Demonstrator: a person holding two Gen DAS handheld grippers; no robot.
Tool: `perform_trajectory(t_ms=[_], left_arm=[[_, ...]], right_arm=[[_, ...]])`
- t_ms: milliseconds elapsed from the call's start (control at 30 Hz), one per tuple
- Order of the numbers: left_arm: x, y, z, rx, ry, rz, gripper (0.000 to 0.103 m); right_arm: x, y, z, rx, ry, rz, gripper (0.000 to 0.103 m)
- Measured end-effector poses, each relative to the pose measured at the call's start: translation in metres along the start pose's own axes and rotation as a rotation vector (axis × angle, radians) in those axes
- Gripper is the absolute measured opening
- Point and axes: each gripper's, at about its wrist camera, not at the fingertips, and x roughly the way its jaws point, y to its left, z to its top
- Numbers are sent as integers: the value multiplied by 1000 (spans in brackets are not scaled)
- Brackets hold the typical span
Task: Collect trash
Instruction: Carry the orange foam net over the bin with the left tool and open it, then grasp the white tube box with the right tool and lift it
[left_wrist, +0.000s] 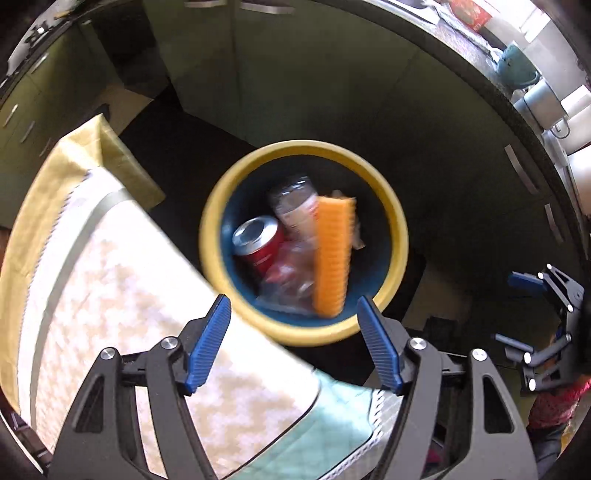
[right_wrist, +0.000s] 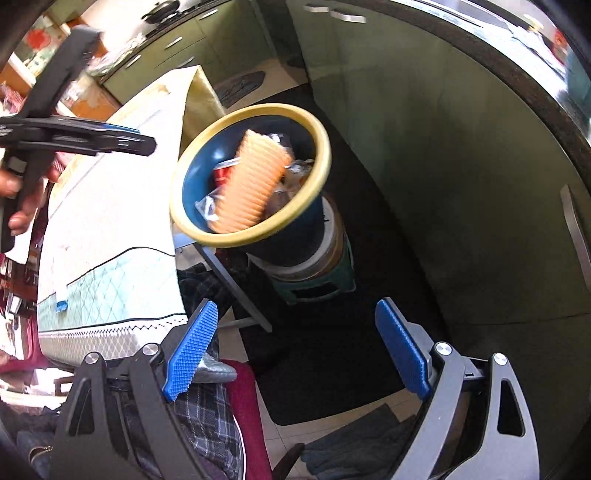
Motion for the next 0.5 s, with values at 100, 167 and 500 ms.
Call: perform_trajectory(t_ms=[100,167,500], left_arm=[[-39,35,-41,-57,-24,5,67],[-65,65,-78,-113,-44,17,68],[-153,202,-267,-425,-135,96,73]], right_arm=[[4,26,5,-57,10,24,86],[10,52,8,-109,21,46,86],[52,274,16,-455,133,256,83]])
